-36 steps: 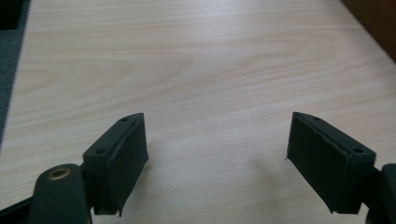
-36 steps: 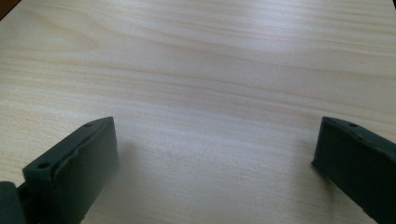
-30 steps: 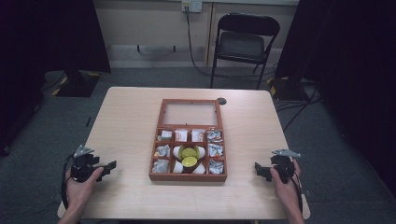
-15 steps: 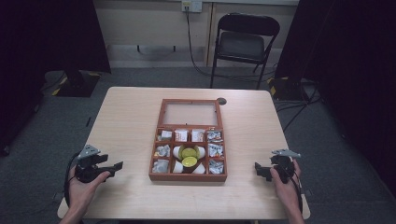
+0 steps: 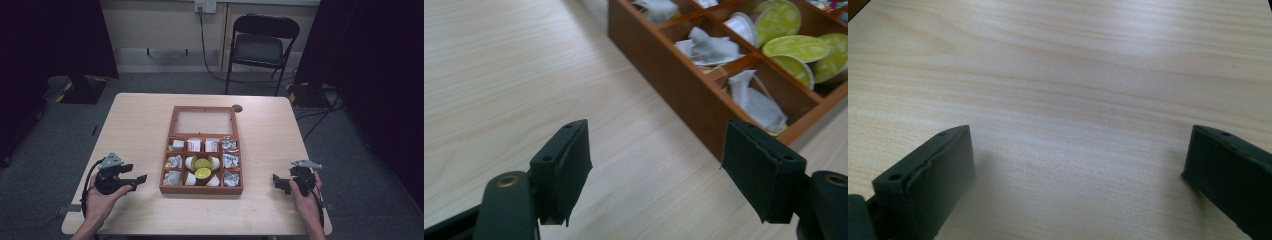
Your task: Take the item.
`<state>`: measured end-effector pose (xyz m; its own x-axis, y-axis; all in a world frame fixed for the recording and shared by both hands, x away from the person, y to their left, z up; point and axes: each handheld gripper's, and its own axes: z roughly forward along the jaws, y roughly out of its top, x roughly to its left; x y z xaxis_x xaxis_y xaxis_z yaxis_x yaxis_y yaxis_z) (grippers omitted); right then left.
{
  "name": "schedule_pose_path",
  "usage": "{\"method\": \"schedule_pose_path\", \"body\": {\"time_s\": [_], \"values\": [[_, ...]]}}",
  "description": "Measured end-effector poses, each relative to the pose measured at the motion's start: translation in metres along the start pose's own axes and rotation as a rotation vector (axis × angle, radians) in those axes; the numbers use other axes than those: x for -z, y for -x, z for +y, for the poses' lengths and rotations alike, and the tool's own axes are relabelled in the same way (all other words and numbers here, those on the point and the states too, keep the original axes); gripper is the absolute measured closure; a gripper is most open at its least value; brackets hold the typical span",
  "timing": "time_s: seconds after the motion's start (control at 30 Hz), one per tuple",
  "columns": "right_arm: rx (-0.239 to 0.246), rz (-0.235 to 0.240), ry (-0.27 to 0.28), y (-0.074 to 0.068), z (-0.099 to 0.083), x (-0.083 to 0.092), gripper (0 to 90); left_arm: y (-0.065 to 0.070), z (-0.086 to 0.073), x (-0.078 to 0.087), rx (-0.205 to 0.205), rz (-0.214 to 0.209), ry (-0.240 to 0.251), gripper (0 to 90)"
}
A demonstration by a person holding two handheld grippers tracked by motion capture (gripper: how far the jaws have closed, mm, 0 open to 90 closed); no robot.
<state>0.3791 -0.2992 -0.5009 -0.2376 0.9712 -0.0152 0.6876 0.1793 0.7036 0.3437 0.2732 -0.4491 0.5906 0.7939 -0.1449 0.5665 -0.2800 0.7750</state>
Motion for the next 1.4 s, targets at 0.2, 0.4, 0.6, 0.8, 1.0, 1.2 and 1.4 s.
{"method": "schedule_pose_path", "body": {"time_s": [0.2,0.4,0.6,0.8,1.0,1.2,1.4], "values": [[-0.001,0.0,0.0,0.0,0.0,0.0,0.0,0.011,0.013,-0.007,-0.034,-0.036,0.011,28.6],[-0.001,0.0,0.0,0.0,0.0,0.0,0.0,0.016,0.031,-0.016,-0.045,-0.08,0.035,29.0],[-0.001,0.0,0.0,0.0,0.0,0.0,0.0,0.023,0.041,-0.021,-0.047,-0.104,0.049,29.1],[0.0,0.0,0.0,0.0,0.0,0.0,0.0,0.038,0.054,-0.026,-0.113,-0.146,0.003,29.0],[-0.002,0.0,0.0,0.0,0.0,0.0,0.0,0.048,0.061,-0.034,-0.143,-0.172,-0.014,29.1],[0.0,0.0,0.0,0.0,0.0,0.0,0.0,0.06,0.073,-0.043,-0.175,-0.208,-0.025,29.2],[-0.001,0.0,0.0,0.0,0.0,0.0,0.0,0.066,0.079,-0.053,-0.172,-0.235,-0.027,29.4]]}}
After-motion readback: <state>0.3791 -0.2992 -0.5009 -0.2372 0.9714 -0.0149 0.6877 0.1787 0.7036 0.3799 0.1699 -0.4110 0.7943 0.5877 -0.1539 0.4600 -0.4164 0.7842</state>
